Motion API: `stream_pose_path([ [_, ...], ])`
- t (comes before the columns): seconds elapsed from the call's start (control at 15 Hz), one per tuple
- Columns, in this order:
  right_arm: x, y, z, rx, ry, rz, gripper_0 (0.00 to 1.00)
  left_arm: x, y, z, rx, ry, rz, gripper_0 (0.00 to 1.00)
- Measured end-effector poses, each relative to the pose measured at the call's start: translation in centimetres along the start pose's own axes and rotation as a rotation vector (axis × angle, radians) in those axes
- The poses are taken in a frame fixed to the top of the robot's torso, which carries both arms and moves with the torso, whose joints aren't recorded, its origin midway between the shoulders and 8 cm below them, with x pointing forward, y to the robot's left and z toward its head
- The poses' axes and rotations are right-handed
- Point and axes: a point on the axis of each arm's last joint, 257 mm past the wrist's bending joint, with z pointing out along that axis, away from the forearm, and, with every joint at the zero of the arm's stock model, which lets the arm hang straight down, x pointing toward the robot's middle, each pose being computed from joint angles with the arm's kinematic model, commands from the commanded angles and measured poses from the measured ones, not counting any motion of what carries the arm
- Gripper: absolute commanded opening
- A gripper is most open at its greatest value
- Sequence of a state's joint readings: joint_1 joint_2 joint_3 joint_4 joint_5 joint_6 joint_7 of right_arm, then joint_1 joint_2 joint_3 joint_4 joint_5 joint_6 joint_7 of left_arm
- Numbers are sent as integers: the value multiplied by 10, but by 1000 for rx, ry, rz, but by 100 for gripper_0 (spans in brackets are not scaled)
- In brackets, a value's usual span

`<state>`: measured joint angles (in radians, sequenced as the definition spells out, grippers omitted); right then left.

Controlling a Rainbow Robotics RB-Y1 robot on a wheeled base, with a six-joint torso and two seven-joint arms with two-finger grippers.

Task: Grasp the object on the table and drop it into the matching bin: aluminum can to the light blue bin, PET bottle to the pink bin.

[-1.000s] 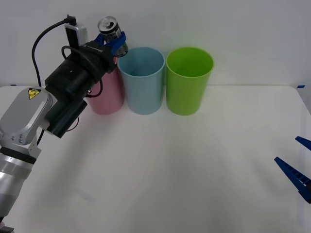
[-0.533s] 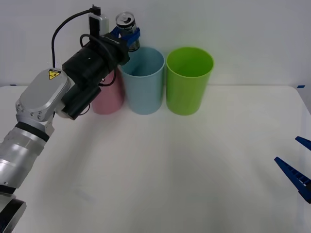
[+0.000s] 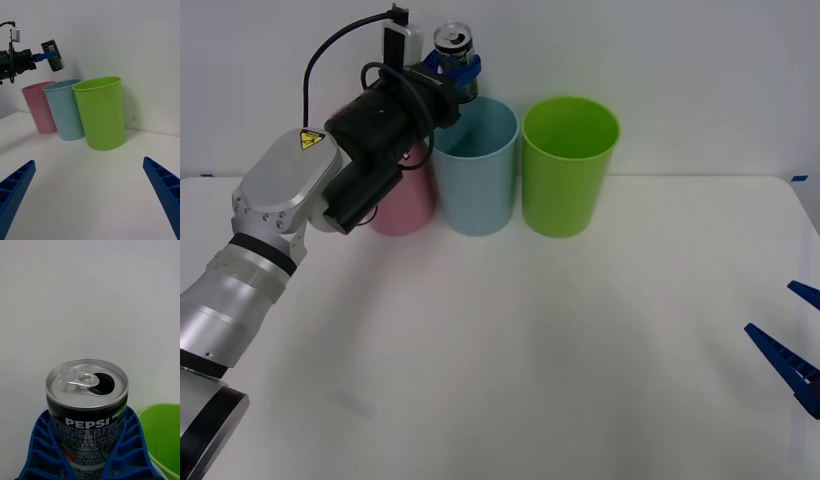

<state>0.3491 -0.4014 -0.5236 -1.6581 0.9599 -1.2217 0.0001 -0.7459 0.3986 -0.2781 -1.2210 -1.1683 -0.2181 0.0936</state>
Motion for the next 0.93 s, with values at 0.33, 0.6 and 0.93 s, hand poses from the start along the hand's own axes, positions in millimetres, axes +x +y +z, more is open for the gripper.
stream_pose_path([
  [0.33, 0, 0, 0, 0, 0, 0, 100, 1, 0, 0, -1, 1, 6, 100],
  [0.6, 0, 0, 0, 0, 0, 0, 100, 0, 0, 0, -1, -1, -4, 100],
  [0.93, 0, 0, 0, 0, 0, 0, 100, 1, 0, -1, 1, -1, -17, 100],
])
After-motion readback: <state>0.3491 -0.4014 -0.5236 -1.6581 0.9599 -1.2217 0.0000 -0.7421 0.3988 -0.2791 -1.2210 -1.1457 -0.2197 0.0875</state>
